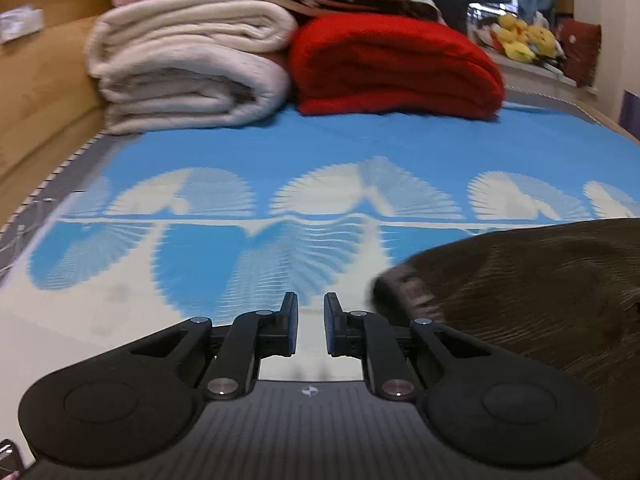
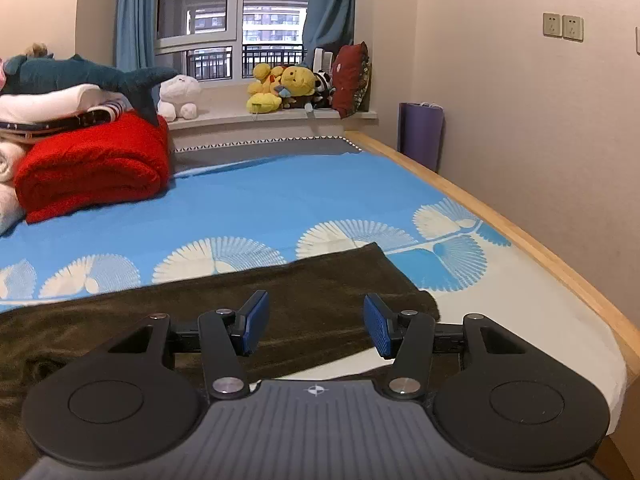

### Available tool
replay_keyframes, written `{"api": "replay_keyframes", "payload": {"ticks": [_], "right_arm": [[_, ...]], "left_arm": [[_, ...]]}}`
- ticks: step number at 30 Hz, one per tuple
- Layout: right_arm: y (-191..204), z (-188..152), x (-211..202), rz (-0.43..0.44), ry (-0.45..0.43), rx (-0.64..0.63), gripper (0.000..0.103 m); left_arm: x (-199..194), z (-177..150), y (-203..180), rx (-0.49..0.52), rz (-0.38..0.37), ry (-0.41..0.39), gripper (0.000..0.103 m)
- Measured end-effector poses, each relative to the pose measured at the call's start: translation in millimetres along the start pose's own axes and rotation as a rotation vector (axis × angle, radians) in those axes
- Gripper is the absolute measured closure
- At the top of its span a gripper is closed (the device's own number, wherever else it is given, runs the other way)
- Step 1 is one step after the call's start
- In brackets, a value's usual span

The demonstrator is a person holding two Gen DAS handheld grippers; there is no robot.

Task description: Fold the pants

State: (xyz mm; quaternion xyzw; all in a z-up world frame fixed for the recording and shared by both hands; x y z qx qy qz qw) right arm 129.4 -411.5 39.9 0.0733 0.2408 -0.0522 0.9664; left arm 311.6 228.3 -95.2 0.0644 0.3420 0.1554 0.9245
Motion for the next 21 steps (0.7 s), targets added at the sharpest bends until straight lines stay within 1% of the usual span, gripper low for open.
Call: {"api": "replay_keyframes", "payload": {"ticks": [2, 5, 8, 10, 11, 13, 14, 15, 16, 19, 21], "right_arm": [[-6.4, -4.1, 0.3, -0.011, 0.013, -0.009, 0.049], [-15.4, -6.9, -2.0, -0.029, 0.009, -0.034, 0.049], [-22.5, -10.6, -3.7, -0.034, 0.014, -0.038, 0.049], [-27.0, -12.9, -4.6, -0.038, 0.016, -0.043, 0.050], [-28.9, -13.7, -4.7, -0.040, 0.018, -0.046, 0.050], [-33.2, -15.3, -4.3, -0.045, 0.024, -0.047, 0.050], [-35.3, -15.9, -3.6, -0.048, 0.028, -0.046, 0.050], [-37.8, -15.7, -2.6, -0.050, 0.031, -0.042, 0.050], [-40.0, -15.5, -1.6, -0.055, 0.034, -0.035, 0.050], [-43.4, -15.1, 4.0, -0.059, 0.046, -0.010, 0.050], [-42.1, -14.9, 8.0, -0.056, 0.051, -0.008, 0.050]], "left_arm": [[3.5, 6.2, -21.8, 0.001, -0.025, 0.031, 0.088], [7.5, 14.6, -47.5, 0.005, -0.038, 0.049, 0.087], [13.9, 20.2, -72.5, 0.031, -0.050, 0.055, 0.078], [19.8, 23.5, -86.3, 0.047, -0.060, 0.064, 0.067], [23.1, 24.3, -92.9, 0.055, -0.066, 0.070, 0.063], [29.6, 26.4, -105.0, 0.068, -0.071, 0.079, 0.044], [32.6, 27.2, -110.0, 0.072, -0.067, 0.083, 0.038], [37.2, 26.9, -115.8, 0.077, -0.058, 0.091, 0.025], [42.5, 25.7, -121.9, 0.087, -0.045, 0.103, 0.016], [55.3, 21.7, -141.2, 0.139, -0.018, 0.123, 0.015], [61.7, 22.3, -153.9, 0.170, -0.018, 0.126, 0.014]]}}
Point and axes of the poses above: each gripper's, at about its wrist camera, not at the fingertips, and x roughly the way its jaws point, y to its left, z to its top, the point moved 6 cm from there along x, roughly the way its jaws point, and after that the axes turned 12 degrees about z, right-handed, at the moved point
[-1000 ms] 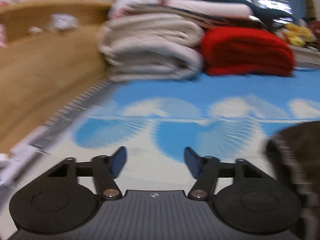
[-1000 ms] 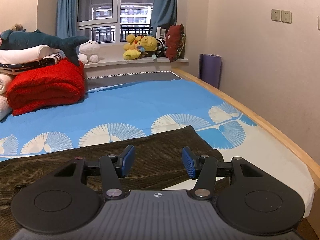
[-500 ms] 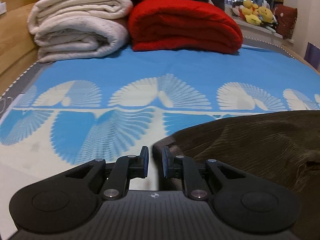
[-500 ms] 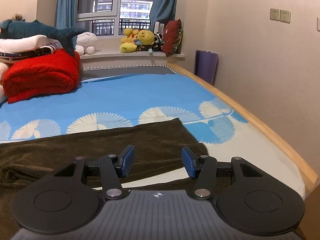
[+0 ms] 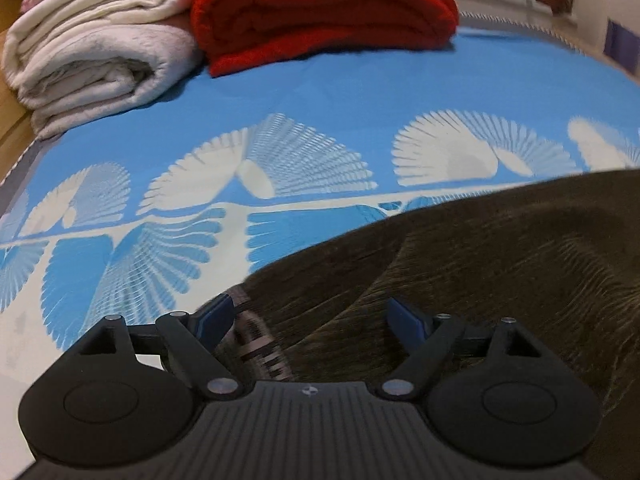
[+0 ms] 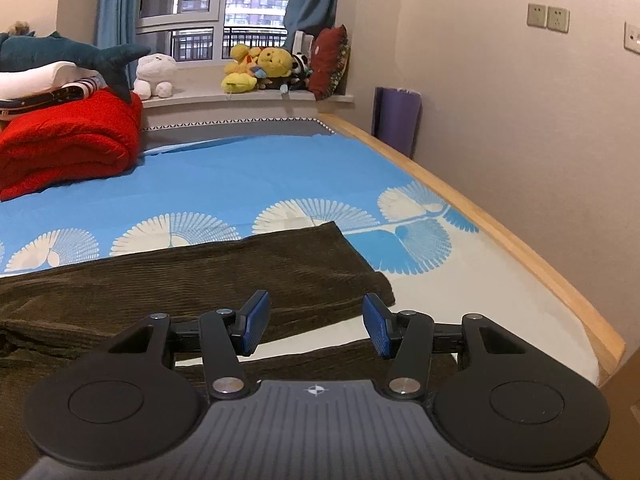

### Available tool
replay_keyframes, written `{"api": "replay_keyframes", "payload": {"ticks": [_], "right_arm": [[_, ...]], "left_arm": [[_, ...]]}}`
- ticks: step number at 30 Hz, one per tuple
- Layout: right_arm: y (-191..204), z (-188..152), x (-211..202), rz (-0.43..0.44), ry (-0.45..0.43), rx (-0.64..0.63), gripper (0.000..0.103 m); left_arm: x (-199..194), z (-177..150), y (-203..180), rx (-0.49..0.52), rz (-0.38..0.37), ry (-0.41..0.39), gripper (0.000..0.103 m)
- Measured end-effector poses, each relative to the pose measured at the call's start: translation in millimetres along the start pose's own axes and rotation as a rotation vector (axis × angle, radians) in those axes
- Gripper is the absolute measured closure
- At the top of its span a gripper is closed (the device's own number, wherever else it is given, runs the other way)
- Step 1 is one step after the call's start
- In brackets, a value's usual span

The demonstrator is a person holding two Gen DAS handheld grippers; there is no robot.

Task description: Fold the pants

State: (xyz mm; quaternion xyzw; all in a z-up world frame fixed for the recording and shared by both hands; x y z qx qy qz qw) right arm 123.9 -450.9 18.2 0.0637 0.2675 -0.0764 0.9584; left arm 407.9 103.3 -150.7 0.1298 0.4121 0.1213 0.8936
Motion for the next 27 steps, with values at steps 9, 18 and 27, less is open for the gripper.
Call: {"api": "replay_keyframes", "payload": {"ticks": [9, 18, 27], "right_arm": [[21.3, 1.7, 19.1, 0.024, 0.038, -0.043, 0.049], [31.6, 7.5, 33.3, 0.038, 0.053, -0.042, 0.049], [49.6, 7.5, 35.4, 0.062, 0.056, -0.073, 0.049]], "left_arm": [[44.0, -1.2, -53.3, 0.127, -0.068, 0.127, 0.000], [46.3, 8.3, -49.9, 0.102, -0.137, 0.078, 0.042], [30.2, 10.7, -58.0, 0.202, -0.156, 0.045, 0.084]]}}
Point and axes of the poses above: each gripper's, at about its wrist camera, not at the fingertips, and x roughly the way its jaws point, y to its left, z to its top, the point moved 6 cm from there along x, roughly the way its jaws point, and after that the axes turned 12 degrees about z, right-handed, at the moved point
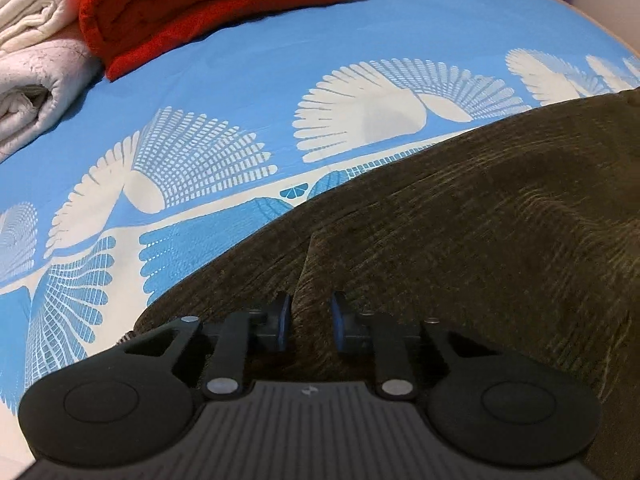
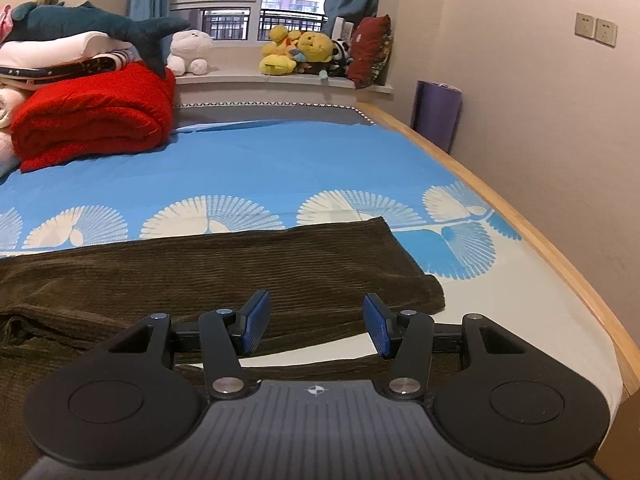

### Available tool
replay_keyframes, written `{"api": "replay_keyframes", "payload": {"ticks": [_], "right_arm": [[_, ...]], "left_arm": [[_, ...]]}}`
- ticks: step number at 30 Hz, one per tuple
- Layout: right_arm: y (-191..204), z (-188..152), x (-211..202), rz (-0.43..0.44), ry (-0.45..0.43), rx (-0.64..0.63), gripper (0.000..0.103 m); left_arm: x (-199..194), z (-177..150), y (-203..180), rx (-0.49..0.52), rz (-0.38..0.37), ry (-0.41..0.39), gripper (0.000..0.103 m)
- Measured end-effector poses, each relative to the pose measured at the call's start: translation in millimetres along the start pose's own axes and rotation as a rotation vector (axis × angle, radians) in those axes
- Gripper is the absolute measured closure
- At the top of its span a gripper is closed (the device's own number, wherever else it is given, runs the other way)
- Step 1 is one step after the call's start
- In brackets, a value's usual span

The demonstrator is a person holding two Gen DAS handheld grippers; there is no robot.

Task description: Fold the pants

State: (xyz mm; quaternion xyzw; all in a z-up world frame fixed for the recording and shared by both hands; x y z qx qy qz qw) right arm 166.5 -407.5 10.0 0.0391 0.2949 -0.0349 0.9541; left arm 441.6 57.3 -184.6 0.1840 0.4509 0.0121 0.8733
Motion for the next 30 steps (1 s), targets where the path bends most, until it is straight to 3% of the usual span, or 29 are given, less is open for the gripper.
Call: {"api": "replay_keyframes", "payload": {"ticks": [4, 8, 19, 25, 30], "right_arm": [[0.5, 0.6, -0.3, 0.000, -0.002, 0.002, 0.049], [-2.2, 1.4, 2.4, -0.006, 0.000, 0.002, 0.049], [3.3, 5.5, 1.3, 0.003, -0.015, 0.006, 0.049], [-2.3, 6.9, -10.4, 0.016, -0.043, 0.049, 0.049], [-10.7, 4.0, -24.6, 0.030, -0.067, 0.102, 0.049]], "left_arm": [[-2.2, 0.2, 10.7, -0.058, -0.056, 0.012, 0.091], [-8.6, 2.6, 12.6, -0.041, -0.070, -0.007, 0.092], [-68.9, 3.5, 8.8, 0.026, -0.031, -0.115, 0.093], [-130.1, -24.8, -18.7, 0.158, 0.048, -0.178, 0.094], [-198.8, -77.4, -47.9, 0.239, 0.052, -0.215, 0.095]]}}
Point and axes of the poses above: each gripper's, at about its wrist camera, not at the fingertips, and x roughly the way its jaws point, y to its left, z to its top, the point moved 6 cm from there along x, roughly the way its jaws point, and after that the axes turned 12 degrees about z, right-handed, at the moved point
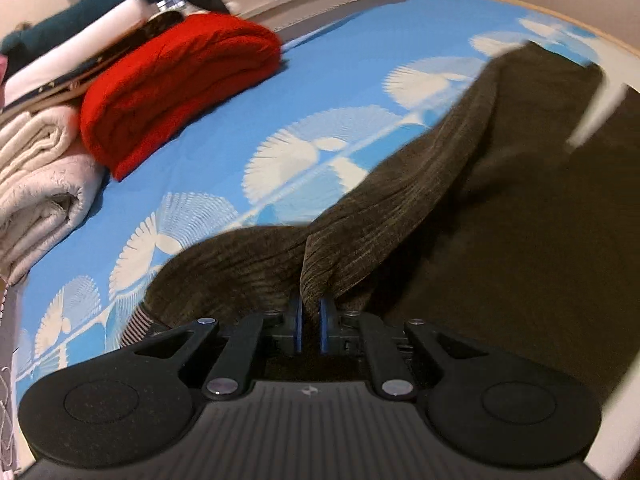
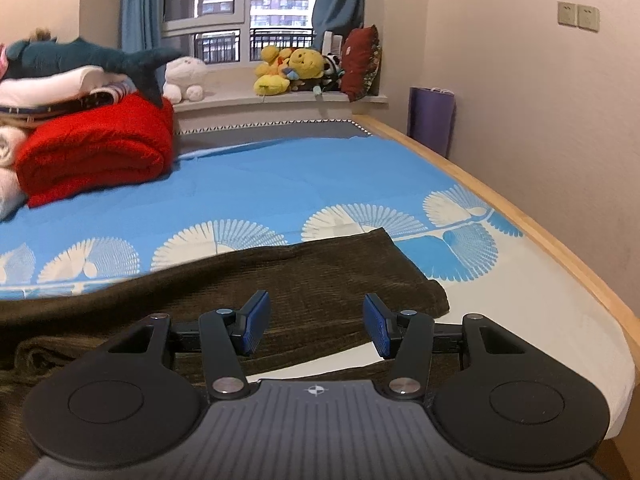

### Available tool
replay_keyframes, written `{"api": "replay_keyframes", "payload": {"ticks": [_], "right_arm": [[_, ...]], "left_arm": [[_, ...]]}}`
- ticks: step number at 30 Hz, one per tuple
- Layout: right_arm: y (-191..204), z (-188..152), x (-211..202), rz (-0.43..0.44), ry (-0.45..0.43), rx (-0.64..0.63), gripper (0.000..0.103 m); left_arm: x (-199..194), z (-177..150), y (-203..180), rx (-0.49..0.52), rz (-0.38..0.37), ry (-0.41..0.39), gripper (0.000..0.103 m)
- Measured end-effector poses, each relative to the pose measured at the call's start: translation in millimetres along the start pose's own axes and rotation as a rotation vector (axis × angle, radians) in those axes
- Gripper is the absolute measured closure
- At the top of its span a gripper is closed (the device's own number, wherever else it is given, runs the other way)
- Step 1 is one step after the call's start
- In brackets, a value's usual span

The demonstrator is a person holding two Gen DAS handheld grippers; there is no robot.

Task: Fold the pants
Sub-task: 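Lift the waistband with the left tool and fold it over the pants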

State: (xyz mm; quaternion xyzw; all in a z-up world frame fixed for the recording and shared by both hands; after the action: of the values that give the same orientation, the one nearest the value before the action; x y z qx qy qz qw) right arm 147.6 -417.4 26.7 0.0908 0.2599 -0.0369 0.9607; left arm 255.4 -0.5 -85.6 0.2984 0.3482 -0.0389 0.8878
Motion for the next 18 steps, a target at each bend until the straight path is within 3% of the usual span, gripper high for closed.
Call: {"api": "replay_keyframes", "payload": {"ticks": [3, 7, 9, 11, 13, 14, 18], "right_arm": [[-6.5, -3.9, -8.5, 0.011, -0.004, 0.039, 0.049], [-14.3, -12.2, -19.0, 0.044, 0.009, 0.079, 0.049], [-17.5, -15.6, -23.8, 0.053, 0.013, 0.079, 0.049], [-21.7, -16.5, -28.1, 0.059, 0.009, 0.082, 0.049], [-27.0, -17.4, -31.4, 0.061, 0.005, 0.092, 0.049], [-30.4, -17.5, -31.9, 0.060, 0.004, 0.098, 0.049], [-45.1, -18.9, -30.5, 0.061, 0.009, 0.150, 0.049]], "left_arm": [[-28.8, -30.1, -16.4, -0.019, -0.046, 0.065, 0.095], [-29.6, -63.2, -28.3, -0.035, -0.100, 0.207, 0.092], [-29.4, -67.0, -13.6, -0.179, -0.146, 0.261, 0.085], [-32.0, -71.0, 12.1, -0.413, -0.179, 0.306, 0.078], [-32.2, -80.8, 33.8, -0.611, -0.215, 0.343, 0.058], [-29.5, -88.3, 40.8, -0.695, -0.236, 0.367, 0.057], [-5.5, -118.9, 48.9, -0.901, -0.265, 0.535, 0.048]]}}
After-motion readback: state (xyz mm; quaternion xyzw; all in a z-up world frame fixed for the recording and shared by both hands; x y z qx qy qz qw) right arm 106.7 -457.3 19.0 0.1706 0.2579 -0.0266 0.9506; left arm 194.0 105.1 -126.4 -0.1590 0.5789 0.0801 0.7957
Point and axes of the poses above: each gripper's, at about its wrist camera, not at the fingertips, and x roughly the way its jaws point, y to its left, z to its top, the point moved 6 cm from there along x, roughly the way its jaws point, and after that the axes turned 12 degrees about z, right-handed, at the moved point
